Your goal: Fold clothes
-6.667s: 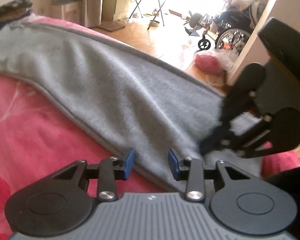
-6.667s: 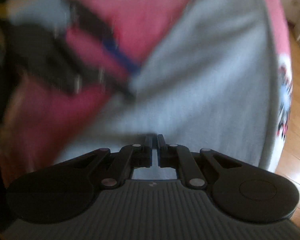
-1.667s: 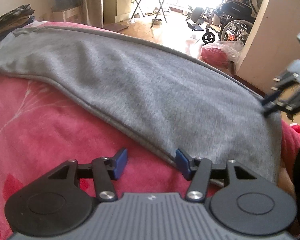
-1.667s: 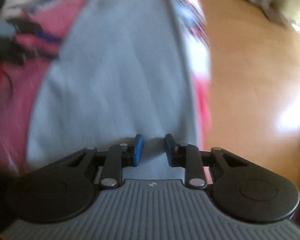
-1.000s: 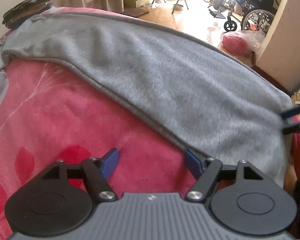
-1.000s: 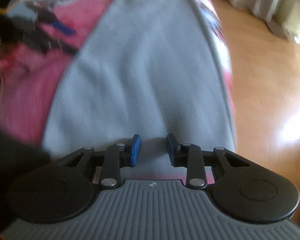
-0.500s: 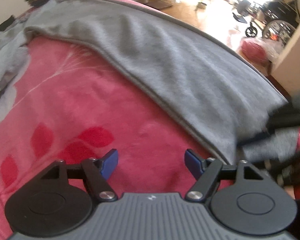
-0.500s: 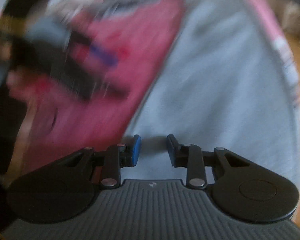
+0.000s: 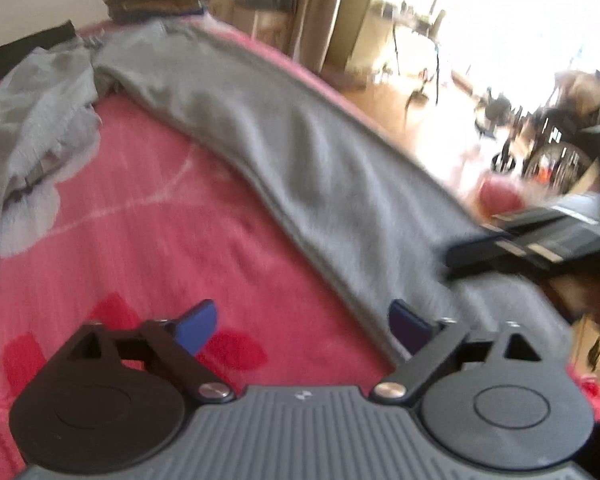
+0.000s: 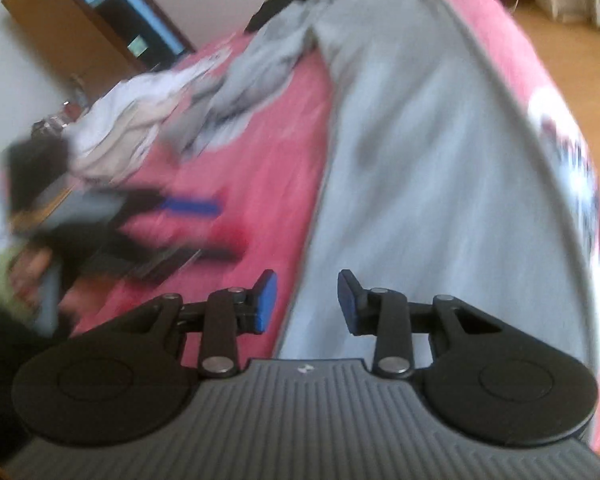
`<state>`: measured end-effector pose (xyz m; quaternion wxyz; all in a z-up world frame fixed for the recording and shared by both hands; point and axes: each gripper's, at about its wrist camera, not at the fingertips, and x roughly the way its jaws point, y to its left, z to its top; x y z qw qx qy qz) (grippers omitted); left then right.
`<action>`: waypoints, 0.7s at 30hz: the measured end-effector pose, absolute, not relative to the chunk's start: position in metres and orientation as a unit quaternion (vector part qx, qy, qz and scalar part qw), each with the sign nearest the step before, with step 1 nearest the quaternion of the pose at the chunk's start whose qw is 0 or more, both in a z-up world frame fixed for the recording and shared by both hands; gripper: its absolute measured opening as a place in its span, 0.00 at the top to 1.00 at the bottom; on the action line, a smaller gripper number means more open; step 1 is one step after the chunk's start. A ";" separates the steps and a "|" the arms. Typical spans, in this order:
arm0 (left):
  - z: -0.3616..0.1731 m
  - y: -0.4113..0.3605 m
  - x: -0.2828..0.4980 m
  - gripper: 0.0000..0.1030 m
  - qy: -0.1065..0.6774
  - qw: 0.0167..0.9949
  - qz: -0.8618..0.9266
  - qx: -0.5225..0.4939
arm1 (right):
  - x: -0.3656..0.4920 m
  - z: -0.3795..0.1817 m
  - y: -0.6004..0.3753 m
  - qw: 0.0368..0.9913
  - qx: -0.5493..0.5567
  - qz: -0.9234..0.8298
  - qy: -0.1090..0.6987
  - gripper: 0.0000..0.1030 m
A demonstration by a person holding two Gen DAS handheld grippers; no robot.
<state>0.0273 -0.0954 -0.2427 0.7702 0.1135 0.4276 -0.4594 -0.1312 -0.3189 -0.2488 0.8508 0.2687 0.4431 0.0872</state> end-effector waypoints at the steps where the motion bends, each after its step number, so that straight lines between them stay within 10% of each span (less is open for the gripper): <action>1: -0.240 -0.092 0.028 0.03 0.421 0.775 -0.459 0.107 | -0.116 -0.251 -0.328 0.855 0.269 0.077 0.437 0.68; 21: -0.221 -0.048 0.112 0.00 0.438 0.816 -0.376 0.013 | 0.011 -0.251 -0.385 0.876 0.264 -0.026 0.403 0.53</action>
